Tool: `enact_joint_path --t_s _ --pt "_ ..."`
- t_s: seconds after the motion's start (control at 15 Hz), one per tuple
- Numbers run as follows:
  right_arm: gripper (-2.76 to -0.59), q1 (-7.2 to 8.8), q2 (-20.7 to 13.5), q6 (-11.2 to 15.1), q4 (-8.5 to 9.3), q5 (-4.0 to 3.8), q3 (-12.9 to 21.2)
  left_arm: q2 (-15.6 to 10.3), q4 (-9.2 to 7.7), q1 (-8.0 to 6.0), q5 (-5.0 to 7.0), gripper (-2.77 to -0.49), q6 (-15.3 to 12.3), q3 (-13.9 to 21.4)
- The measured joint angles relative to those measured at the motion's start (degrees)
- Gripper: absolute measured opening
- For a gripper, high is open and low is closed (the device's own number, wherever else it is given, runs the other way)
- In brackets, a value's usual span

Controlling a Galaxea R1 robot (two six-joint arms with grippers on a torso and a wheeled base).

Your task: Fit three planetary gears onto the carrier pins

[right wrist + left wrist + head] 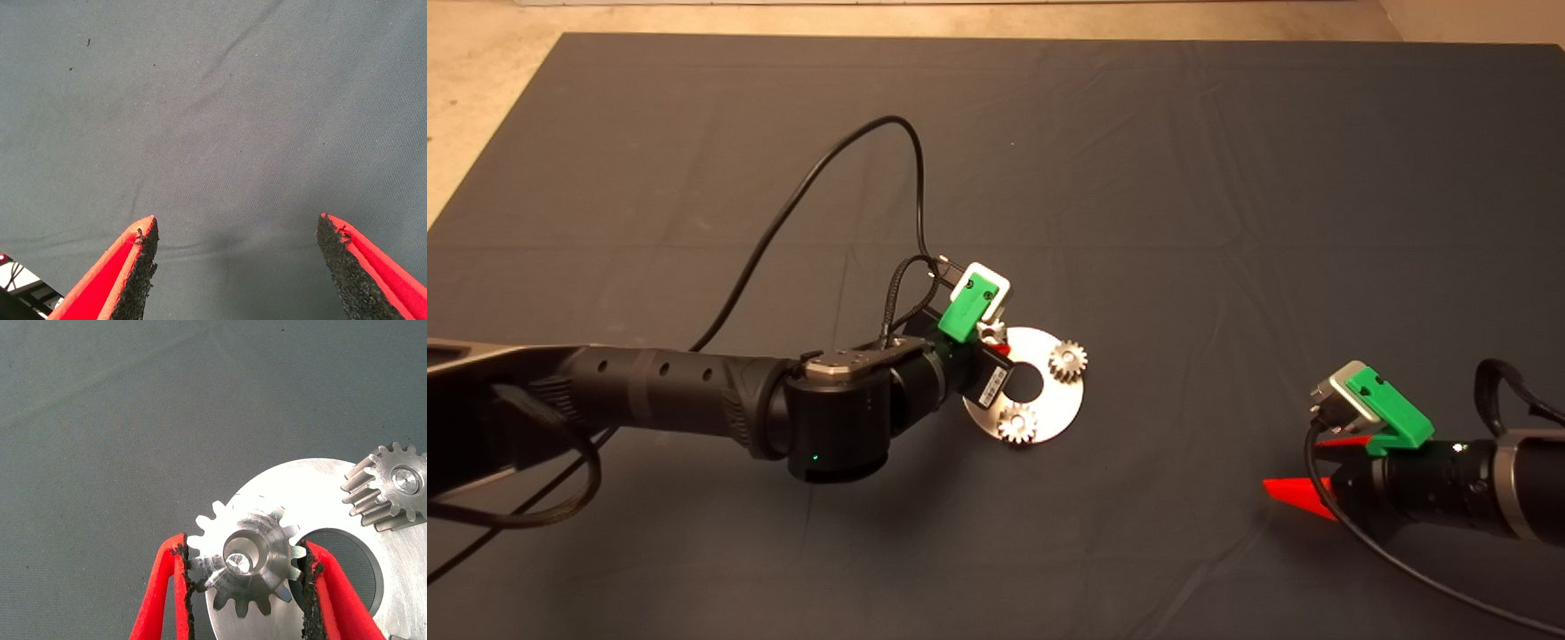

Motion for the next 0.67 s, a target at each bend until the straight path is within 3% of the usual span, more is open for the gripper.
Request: enact_joint_path --t_s 0.67 --pt "-1.6 0.0 0.0 0.01 0.0 0.0 0.0 -1.12 0.11 0.0 -0.48 -2.57 0.17 0.06"
